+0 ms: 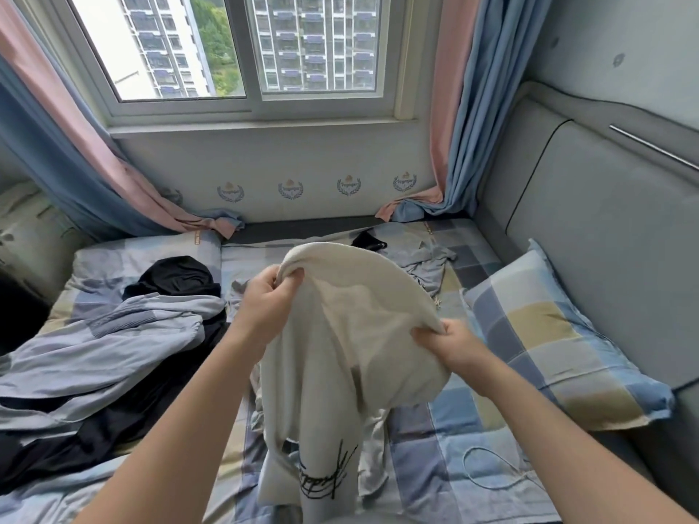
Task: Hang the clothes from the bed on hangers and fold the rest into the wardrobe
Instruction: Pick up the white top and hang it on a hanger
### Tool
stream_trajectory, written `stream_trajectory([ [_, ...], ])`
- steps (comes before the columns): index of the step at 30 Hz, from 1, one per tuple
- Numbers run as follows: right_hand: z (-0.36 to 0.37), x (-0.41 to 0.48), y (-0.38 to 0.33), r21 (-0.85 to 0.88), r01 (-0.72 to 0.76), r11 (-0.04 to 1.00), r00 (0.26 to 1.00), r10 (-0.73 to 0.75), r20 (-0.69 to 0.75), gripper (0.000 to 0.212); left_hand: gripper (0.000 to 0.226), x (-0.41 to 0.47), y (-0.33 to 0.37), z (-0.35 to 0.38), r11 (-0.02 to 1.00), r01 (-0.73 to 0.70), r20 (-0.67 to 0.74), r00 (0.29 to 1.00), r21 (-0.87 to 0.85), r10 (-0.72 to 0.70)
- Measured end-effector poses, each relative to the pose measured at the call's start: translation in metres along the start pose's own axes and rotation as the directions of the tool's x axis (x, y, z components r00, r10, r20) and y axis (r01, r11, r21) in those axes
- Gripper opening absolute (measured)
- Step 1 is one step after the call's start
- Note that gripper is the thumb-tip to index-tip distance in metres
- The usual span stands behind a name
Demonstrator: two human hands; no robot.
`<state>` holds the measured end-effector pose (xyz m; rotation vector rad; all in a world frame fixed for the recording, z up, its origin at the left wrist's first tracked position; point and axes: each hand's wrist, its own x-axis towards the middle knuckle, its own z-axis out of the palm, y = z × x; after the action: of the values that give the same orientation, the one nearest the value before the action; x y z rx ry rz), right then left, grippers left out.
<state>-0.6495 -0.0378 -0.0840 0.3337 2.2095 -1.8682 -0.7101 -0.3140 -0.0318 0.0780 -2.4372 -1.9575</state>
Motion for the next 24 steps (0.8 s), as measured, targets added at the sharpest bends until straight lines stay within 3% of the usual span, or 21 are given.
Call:
stream_trajectory([
  [3, 0.007, -0.009, -0.035, 0.098, 0.016, 0.995, 0.994, -0.026, 0.107, 0.022, 0.024, -0.006, -0.018, 0.007, 0.991, 0.096, 0.138, 0.984, 0.097, -0.109],
  [6, 0.019, -0.017, -0.057, 0.122, 0.031, 0.992, 0.989, -0.049, 0.142, 0.034, 0.012, -0.025, -0.025, 0.020, 0.986, 0.002, 0.265, 0.963, 0.164, -0.046],
  [8, 0.027, -0.020, -0.067, 0.156, 0.046, 0.987, 0.993, -0.063, 0.104, 0.036, 0.010, -0.041, -0.028, 0.030, 0.992, -0.037, 0.327, 0.945, 0.122, -0.005],
  [13, 0.032, -0.033, -0.089, 0.336, 0.063, 0.940, 0.987, -0.108, 0.117, 0.022, 0.050, -0.071, -0.039, 0.050, 0.986, -0.126, 0.476, 0.877, 0.107, 0.061],
  [18, 0.033, -0.048, -0.111, 0.511, 0.084, 0.856, 0.942, -0.235, 0.238, 0.035, 0.065, -0.079, -0.051, 0.071, 0.929, -0.107, 0.394, 0.918, 0.354, -0.045],
  [21, 0.030, -0.052, -0.118, 0.555, 0.121, 0.823, 0.920, -0.303, 0.249, 0.023, 0.038, -0.076, -0.062, 0.076, 0.906, -0.128, 0.338, 0.941, 0.403, -0.017],
  [24, 0.022, -0.051, -0.119, 0.544, 0.174, 0.821, 0.900, -0.357, 0.252, 0.030, 0.023, -0.072, -0.071, 0.071, 0.893, -0.187, 0.308, 0.950, 0.408, 0.058],
])
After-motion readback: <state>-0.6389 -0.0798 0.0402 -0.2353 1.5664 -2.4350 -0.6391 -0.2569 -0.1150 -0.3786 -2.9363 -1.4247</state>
